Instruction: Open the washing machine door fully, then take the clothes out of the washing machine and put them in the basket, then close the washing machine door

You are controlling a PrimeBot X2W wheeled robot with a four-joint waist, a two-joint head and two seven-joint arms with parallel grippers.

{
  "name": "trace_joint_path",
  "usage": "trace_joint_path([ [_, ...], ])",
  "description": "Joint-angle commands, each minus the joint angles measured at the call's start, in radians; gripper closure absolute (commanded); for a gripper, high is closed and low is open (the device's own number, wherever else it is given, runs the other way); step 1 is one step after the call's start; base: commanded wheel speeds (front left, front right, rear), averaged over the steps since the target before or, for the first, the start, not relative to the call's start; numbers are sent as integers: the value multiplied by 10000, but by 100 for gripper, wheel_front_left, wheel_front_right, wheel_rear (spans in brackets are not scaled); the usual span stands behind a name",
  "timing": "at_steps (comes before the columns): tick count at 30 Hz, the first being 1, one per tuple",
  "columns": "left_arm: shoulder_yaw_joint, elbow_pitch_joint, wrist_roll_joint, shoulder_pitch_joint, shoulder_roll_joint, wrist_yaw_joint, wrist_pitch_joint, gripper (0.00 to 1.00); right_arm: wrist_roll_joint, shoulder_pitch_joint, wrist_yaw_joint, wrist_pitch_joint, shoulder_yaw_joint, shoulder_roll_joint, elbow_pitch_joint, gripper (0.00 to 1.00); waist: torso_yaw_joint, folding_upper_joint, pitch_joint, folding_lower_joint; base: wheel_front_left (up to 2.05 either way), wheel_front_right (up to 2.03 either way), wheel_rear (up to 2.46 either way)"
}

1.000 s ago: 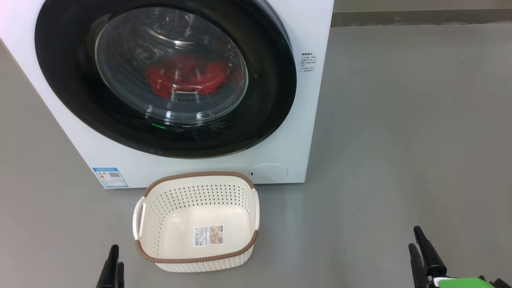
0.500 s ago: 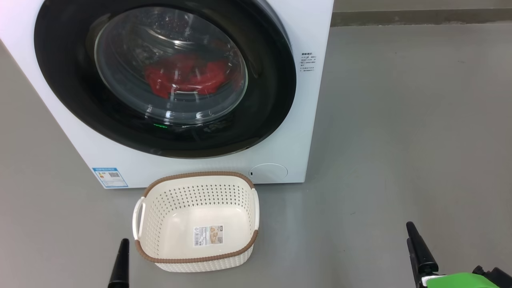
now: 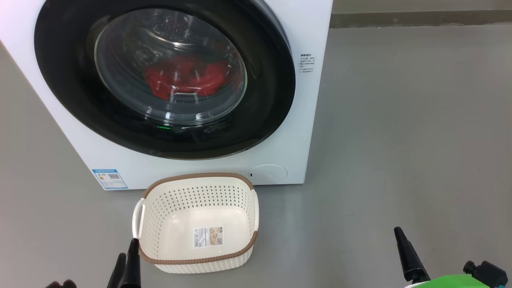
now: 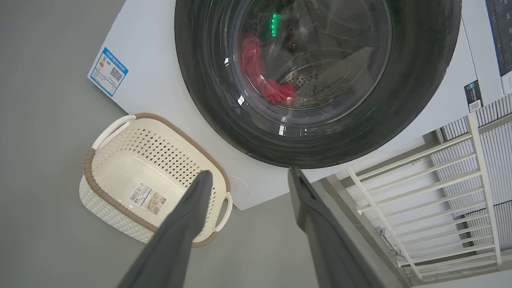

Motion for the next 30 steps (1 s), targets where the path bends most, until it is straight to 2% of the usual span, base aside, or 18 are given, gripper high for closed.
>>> trace_joint_path([
  [1, 55, -365, 436, -192, 190, 134, -139, 0, -384, -195, 42, -125, 181, -84, -268, 0, -3, -1, -10, -1, 0, 0, 0],
  [13, -536, -497, 2576, -205, 535, 355, -497, 0, -2098, -188, 51, -415, 430, -101, -293, 0, -22, -1, -82, -1, 0, 0, 0],
  [30, -1114, -526, 4651, -178, 802, 746, -1000, 0, -4341, -224, 65, -681, 840, -124, -477, 0, -33, -1, -128, -1, 0, 0, 0],
])
